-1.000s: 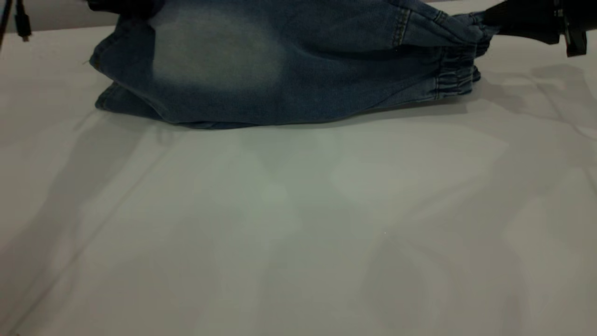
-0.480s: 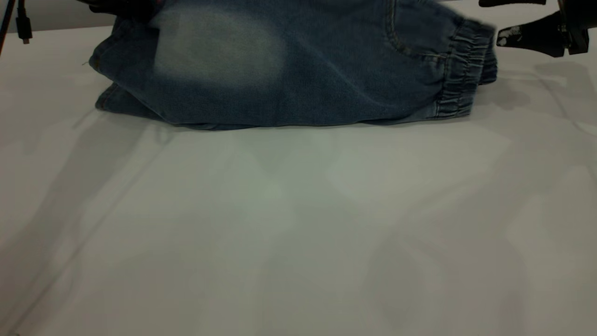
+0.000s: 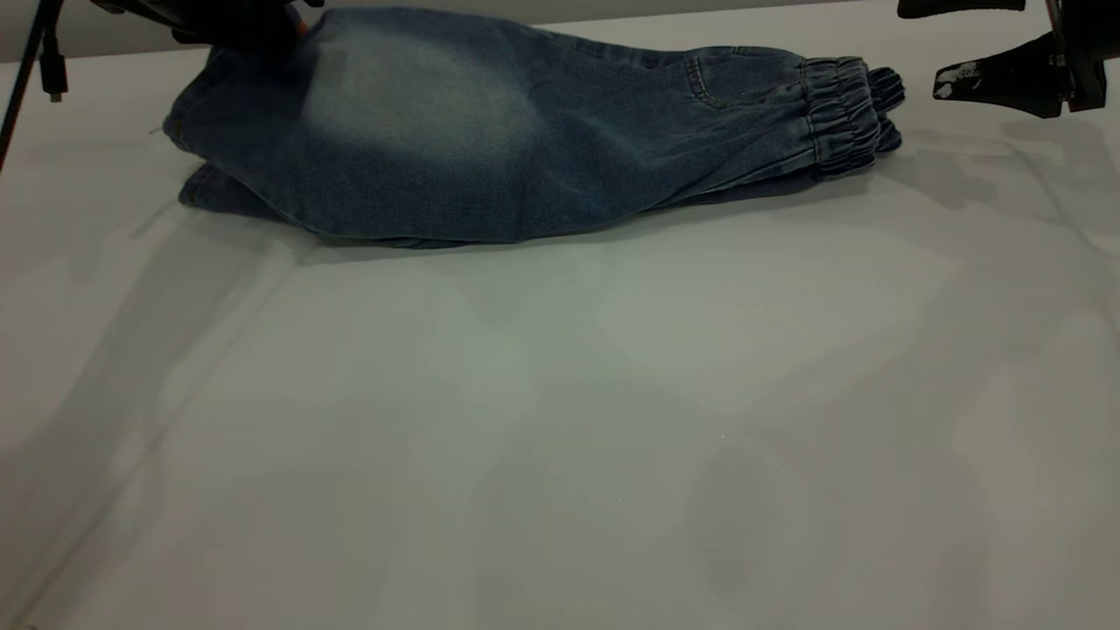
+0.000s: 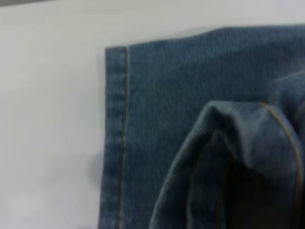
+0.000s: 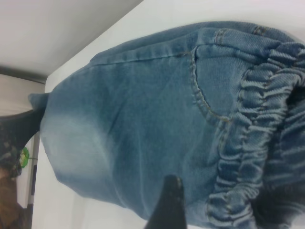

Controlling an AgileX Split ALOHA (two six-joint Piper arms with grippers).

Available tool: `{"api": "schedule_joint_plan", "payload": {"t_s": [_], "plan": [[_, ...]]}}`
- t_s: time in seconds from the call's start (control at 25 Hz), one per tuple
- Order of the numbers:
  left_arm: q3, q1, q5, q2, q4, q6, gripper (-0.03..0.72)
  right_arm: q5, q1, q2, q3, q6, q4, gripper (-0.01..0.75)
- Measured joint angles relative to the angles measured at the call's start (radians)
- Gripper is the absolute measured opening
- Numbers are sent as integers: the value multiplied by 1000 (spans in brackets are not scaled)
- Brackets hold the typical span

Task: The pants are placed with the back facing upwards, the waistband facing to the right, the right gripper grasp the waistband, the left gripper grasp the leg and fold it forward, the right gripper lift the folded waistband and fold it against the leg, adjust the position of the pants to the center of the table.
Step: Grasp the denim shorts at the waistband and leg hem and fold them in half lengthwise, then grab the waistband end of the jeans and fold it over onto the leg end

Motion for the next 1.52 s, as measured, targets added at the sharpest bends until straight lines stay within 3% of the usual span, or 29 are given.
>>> {"api": "schedule_joint_plan", "payload": {"t_s": [0.16,0.32,0.56,1.12,1.52], "plan": [[0,0,-59,0,0,0,454,3,-1,0,0,1,0,582],[0,0,-115,0,-1,0,563,1,-1,0,1,3,-1,581],[0,0,-23,-1,-5,0,580,-34,14,0,1,70,-75,581],[0,0,13,-6,-5,0,581,-178,92,7,-2,107,-97,581],[0,0,19,-6,-5,0,581,-109,92,119,-107,164,-78,581]]}}
